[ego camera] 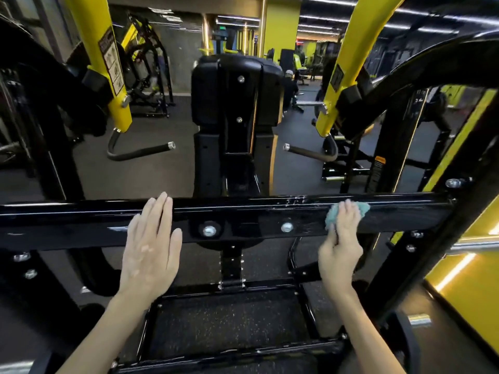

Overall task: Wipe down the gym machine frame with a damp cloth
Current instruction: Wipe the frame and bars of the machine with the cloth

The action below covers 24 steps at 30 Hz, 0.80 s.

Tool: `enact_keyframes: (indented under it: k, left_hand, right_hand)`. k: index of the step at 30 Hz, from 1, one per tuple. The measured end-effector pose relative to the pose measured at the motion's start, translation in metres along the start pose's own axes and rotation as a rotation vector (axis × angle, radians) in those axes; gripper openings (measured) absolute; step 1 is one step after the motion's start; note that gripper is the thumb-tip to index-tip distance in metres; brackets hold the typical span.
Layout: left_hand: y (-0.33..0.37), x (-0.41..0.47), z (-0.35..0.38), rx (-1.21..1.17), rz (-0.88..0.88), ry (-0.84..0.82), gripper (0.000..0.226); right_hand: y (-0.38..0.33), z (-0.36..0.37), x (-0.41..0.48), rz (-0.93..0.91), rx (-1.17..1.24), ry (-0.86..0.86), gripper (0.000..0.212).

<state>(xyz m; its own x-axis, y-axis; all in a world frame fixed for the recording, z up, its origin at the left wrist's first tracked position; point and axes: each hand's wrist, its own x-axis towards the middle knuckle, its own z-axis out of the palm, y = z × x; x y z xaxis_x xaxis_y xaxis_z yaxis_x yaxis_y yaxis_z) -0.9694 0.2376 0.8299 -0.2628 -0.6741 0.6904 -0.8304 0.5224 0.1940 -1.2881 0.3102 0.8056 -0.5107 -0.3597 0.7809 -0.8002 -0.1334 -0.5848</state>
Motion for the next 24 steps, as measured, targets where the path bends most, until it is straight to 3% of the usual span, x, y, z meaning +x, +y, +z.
enact_keyframes:
  k: [6,13,15,20,24]
  left_hand:
    - [0.000,-0.002,0.004,-0.046,0.005,-0.001,0.057]
    - [0.002,-0.001,0.005,-0.072,-0.024,-0.014,0.057]
    - [-0.002,-0.001,0.003,-0.065,-0.011,-0.016,0.056]
    - [-0.002,0.000,0.002,-0.077,-0.014,0.001,0.055]
    - [-0.001,-0.003,0.004,-0.064,-0.039,-0.008,0.056]
  right_hand:
    - [-0.063,0.011,0.012,-0.298,-0.127,-0.393,0.060]
    - [-0.124,0.063,0.003,-0.633,-0.148,-0.735,0.066]
    - [-0.112,0.054,0.012,-0.609,-0.111,-0.717,0.063]
    - [-0.061,0.000,0.058,-0.256,-0.176,-0.596,0.050]
    - [-0.022,-0.048,0.074,-0.113,-0.286,-0.417,0.054]
